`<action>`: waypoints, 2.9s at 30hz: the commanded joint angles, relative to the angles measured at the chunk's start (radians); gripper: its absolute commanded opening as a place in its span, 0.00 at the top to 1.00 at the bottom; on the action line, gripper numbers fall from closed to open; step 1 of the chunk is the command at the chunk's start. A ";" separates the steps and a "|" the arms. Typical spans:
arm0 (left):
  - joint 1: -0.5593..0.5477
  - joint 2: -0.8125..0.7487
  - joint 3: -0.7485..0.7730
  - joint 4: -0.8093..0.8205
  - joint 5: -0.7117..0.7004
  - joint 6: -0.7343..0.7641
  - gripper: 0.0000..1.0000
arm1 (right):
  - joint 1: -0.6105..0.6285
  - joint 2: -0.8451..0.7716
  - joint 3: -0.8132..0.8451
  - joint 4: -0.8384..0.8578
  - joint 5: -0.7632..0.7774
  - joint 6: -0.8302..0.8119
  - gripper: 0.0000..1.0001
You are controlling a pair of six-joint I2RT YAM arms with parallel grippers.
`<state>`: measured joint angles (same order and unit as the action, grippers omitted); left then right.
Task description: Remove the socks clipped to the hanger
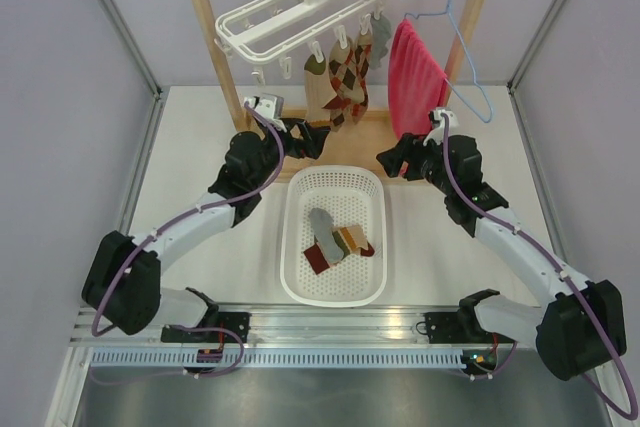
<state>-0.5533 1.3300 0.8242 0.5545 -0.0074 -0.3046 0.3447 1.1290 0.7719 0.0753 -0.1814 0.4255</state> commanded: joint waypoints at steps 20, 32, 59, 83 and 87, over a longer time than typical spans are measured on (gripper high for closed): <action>0.027 0.255 0.190 0.222 0.069 0.160 0.61 | -0.021 0.026 -0.033 0.083 -0.064 -0.007 0.24; 0.024 0.172 0.151 0.199 0.052 0.167 0.96 | -0.021 0.020 -0.045 0.089 -0.075 0.004 0.25; -0.249 -0.132 0.294 -0.488 -0.138 0.208 0.98 | 0.026 -0.005 0.237 -0.031 0.005 0.007 0.27; -0.258 -0.166 0.395 -0.749 -0.128 0.280 0.98 | 0.392 0.377 0.877 -0.220 0.557 -0.217 0.28; -0.257 -0.167 0.394 -0.748 -0.134 0.283 0.98 | 0.415 0.403 0.922 -0.220 0.582 -0.238 0.28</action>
<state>-0.8093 1.1934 1.2190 -0.1936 -0.1513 -0.0647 0.7483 1.5349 1.6234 -0.1490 0.3435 0.2207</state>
